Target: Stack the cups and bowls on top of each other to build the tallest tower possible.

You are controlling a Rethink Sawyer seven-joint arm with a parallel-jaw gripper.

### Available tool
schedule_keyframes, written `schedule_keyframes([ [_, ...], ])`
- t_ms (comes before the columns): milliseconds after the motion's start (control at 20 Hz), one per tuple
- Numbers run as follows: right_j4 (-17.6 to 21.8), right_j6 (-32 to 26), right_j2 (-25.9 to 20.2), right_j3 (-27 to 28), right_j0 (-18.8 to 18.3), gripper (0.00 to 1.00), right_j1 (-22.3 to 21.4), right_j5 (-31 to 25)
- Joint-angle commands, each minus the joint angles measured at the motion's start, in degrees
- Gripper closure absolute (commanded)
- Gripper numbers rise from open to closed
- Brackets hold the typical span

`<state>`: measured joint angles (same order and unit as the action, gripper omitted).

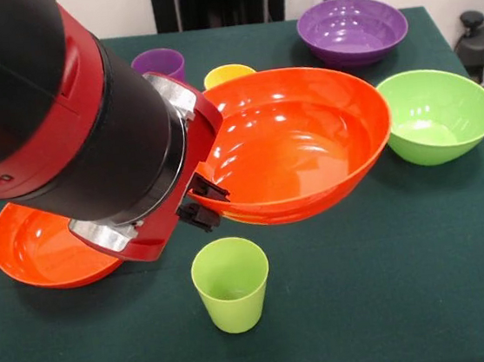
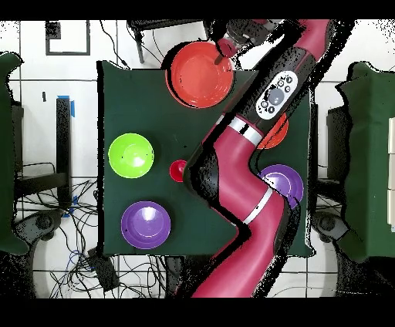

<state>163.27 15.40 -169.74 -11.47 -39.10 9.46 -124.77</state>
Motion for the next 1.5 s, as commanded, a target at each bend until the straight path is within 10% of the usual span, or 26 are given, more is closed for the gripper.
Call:
schedule_keyframes([
  [50,4.1,6.38,2.6,10.41,-0.55,1.0,-0.31,6.35],
  [1500,7.53,-5.01,8.01,7.53,0.2,1.0,-1.57,4.47],
])
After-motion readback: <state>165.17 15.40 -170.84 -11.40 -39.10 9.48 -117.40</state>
